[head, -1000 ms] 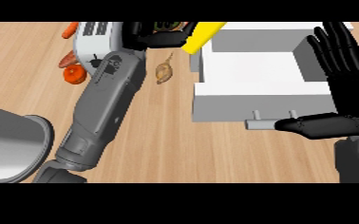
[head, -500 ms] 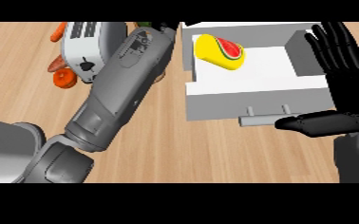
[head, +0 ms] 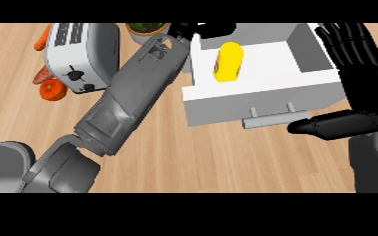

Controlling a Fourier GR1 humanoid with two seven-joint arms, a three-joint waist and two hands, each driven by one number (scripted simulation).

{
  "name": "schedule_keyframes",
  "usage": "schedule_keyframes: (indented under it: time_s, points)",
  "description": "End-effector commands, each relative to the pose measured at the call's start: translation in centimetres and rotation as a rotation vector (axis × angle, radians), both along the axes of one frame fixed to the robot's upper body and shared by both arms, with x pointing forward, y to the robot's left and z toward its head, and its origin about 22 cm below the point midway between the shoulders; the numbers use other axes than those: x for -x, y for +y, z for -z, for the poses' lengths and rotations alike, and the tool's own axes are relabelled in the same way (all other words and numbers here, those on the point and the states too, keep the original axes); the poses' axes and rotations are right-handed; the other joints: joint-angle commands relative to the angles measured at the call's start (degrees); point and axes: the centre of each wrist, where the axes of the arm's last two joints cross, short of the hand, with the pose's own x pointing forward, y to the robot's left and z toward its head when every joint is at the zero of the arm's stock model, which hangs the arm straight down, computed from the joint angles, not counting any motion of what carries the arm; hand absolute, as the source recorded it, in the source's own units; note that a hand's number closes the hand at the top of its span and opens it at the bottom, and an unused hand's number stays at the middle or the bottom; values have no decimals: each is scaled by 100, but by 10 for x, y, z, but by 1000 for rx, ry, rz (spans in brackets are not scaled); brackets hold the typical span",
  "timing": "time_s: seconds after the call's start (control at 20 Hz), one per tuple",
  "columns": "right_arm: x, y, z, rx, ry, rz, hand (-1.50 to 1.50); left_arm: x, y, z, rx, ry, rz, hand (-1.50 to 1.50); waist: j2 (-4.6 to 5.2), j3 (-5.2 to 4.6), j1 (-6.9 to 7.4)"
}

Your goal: Pick up the cup, place it into the drawer and close the drawer

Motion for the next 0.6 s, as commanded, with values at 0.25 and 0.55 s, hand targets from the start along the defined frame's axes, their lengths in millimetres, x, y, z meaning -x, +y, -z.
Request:
schedule_keyframes:
  time_s: [0.25, 0.55]
  points:
    - [-11, 19, -15, -3, -42, -96, -150, 6, 13, 44, -96, 54, 26, -150, 154, -1, -480]
    - [-8, 37, -6, -22, 2, -293, -150, 8, 15, 44, 132, 50, 35, -150, 133, -10, -452]
